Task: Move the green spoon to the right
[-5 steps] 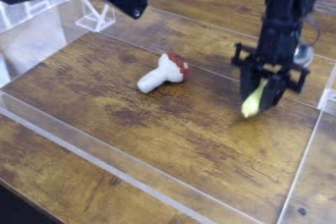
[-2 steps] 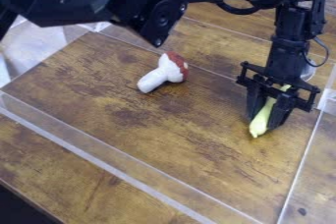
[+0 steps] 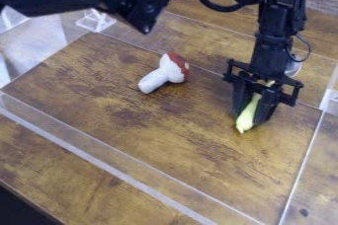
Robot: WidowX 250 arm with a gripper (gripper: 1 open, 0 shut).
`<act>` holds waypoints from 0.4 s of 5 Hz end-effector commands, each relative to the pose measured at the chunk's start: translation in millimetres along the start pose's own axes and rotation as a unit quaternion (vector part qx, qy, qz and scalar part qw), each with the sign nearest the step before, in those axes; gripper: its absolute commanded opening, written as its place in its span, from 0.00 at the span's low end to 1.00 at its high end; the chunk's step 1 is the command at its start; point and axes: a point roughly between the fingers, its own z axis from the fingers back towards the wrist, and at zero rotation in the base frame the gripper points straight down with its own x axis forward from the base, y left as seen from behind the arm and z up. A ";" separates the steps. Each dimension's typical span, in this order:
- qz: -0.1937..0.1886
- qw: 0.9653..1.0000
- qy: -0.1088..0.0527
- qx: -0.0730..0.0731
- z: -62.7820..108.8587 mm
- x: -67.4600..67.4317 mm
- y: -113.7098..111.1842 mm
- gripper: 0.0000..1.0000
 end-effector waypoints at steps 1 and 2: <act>0.020 1.000 -0.022 -0.004 30.2 -20.3 -2.2 0.00; 0.039 0.999 -0.015 -0.010 32.1 -28.6 -7.2 0.00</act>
